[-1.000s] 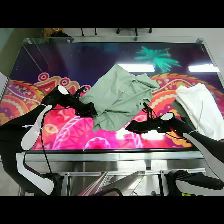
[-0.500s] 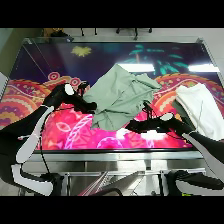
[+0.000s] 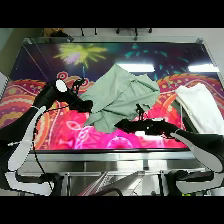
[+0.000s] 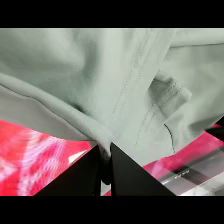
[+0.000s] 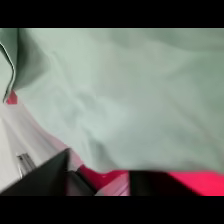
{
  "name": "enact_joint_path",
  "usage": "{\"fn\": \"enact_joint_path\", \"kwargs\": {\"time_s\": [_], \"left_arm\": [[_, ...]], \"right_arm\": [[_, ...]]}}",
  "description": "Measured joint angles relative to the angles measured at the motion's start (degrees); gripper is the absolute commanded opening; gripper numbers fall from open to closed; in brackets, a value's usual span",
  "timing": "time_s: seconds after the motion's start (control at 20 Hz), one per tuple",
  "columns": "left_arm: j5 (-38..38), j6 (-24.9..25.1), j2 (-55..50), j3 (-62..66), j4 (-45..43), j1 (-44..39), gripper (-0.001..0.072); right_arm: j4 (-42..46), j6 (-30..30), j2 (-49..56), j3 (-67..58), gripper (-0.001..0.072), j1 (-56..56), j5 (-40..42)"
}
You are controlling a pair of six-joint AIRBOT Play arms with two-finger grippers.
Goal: Fold the shirts.
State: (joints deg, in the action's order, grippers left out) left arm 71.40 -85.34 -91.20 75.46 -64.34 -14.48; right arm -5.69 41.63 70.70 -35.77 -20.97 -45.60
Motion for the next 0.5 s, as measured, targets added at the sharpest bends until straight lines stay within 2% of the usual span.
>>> {"fn": "enact_joint_path", "kwargs": {"time_s": [0.1, 0.35, 0.45, 0.5], "left_arm": [[0.6, 0.0, -0.5, 0.0, 0.0, 0.0, 0.0014], [1.7, 0.3, -1.4, 0.5, 0.0, 0.3, 0.0016], [1.9, 0.9, -1.5, 1.5, 0.0, 0.4, 0.0017], [1.9, 1.3, -1.5, 2.0, 0.0, 0.4, 0.0057]], "right_arm": [[-5.4, -3.5, 1.6, -0.1, 0.0018, -1.4, -0.6], [-8.7, -7.4, 0.9, -1.1, 0.0018, -2.8, 1.5], [-5.7, -6.6, -1.2, -1.3, 0.0018, -2.9, 5.3], [-3.7, -4.8, -2.2, -1.4, 0.0018, -2.9, 6.2]]}}
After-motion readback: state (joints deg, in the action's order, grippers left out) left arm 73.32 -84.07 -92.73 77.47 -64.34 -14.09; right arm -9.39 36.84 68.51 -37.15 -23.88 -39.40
